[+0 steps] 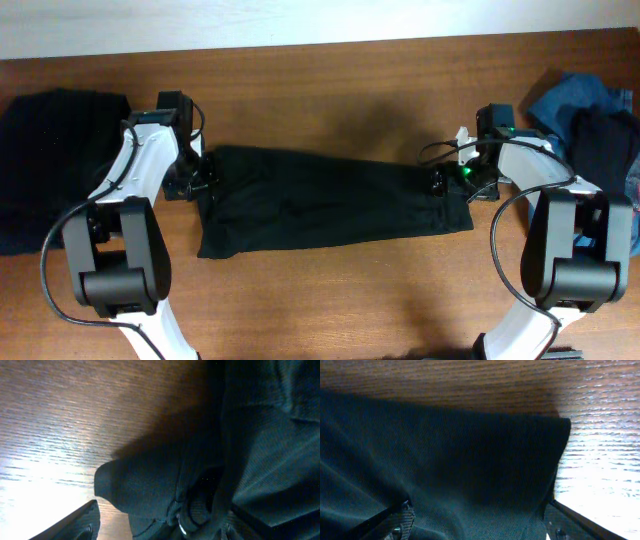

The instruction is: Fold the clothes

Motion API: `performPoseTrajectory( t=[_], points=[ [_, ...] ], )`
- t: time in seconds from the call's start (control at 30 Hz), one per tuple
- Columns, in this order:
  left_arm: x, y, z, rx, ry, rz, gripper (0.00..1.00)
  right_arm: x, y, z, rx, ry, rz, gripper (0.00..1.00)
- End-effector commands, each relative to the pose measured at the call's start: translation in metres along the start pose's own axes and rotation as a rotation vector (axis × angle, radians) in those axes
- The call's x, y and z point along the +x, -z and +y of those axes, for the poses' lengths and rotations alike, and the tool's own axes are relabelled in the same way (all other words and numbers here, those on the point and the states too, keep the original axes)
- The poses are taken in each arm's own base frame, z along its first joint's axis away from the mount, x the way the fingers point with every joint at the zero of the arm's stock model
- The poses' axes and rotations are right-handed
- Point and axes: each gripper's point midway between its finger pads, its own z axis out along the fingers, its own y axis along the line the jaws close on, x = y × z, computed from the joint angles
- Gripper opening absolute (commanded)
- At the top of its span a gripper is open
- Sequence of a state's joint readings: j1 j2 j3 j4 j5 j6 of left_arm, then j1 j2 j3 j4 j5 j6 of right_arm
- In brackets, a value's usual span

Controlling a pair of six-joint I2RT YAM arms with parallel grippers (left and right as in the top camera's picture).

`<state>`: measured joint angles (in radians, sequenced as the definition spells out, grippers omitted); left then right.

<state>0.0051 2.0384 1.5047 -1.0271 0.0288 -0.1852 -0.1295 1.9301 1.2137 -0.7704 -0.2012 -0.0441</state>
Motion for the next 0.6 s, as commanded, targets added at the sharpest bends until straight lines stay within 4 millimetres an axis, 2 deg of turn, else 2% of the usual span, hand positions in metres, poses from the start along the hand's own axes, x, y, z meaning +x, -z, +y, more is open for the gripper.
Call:
performPoseTrajectory(
  t=[0.0,0.17,0.27,0.3,0.37,0.57],
  points=[
    [0.001,-0.004,-0.001,0.000,0.010,0.001,0.75,0.024,-0.035,0.010,-0.075,-0.006,0.106,0.88],
    [0.005,-0.010,0.000,-0.001,0.011,0.009,0.77,0.023,-0.035,0.010,-0.074,-0.004,0.103,0.88],
    [0.010,-0.017,0.001,-0.004,0.011,0.023,0.85,0.022,-0.035,0.011,-0.078,-0.003,0.098,0.88],
    [0.011,-0.018,0.002,-0.004,0.011,0.027,0.93,0.022,-0.035,0.012,-0.082,-0.003,0.096,0.88],
    [0.014,-0.022,0.002,-0.006,0.011,0.033,0.99,0.021,-0.035,0.012,-0.085,-0.002,0.094,0.88],
    [0.024,-0.036,-0.002,0.027,0.011,0.049,0.99,0.021,-0.035,0.020,-0.131,-0.005,0.093,0.86]
  ],
)
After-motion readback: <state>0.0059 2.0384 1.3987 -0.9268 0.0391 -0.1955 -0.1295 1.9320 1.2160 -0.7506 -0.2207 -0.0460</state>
